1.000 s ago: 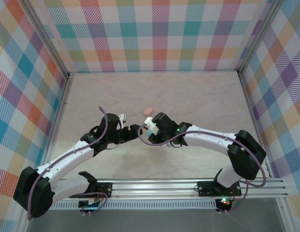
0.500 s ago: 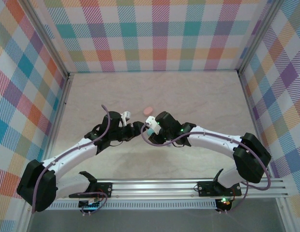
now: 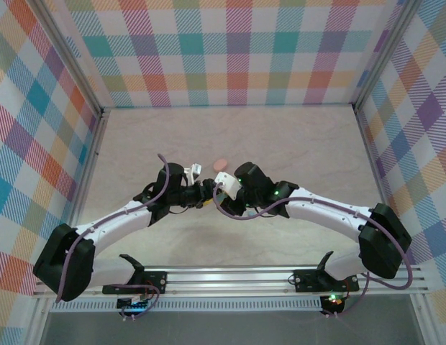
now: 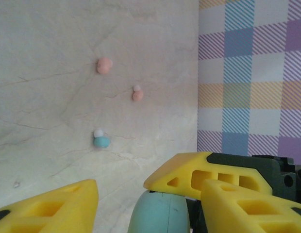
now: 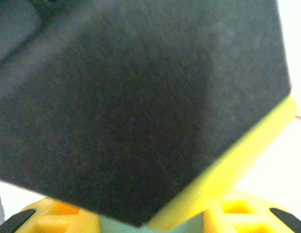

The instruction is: Insert wireless bluetooth earbuds into charging case

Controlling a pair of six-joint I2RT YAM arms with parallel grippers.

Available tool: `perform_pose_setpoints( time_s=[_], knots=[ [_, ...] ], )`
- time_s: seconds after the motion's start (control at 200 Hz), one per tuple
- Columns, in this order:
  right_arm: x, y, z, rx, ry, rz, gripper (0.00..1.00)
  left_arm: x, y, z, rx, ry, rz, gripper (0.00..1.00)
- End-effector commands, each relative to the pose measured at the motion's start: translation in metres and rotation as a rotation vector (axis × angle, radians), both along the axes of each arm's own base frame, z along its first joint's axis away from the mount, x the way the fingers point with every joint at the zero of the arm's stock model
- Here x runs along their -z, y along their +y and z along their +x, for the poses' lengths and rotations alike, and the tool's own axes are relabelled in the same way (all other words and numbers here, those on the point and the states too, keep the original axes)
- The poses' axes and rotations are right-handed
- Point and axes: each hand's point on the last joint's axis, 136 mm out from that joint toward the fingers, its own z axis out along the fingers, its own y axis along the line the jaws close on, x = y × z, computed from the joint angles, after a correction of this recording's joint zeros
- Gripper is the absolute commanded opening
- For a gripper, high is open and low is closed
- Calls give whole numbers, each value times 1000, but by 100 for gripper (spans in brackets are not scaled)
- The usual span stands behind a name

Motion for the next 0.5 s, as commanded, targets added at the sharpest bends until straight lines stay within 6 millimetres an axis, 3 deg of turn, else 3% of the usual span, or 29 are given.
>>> perform_pose_setpoints(
  time_s=[0.0, 0.495],
  knots=[
    [-20, 10, -3, -60, -31, 36, 32, -20, -7, -2, 48, -25, -72, 56],
    [-30, 7, 18, -25, -62, 25, 33, -25, -10, -11, 93, 5, -91, 43]
  ],
)
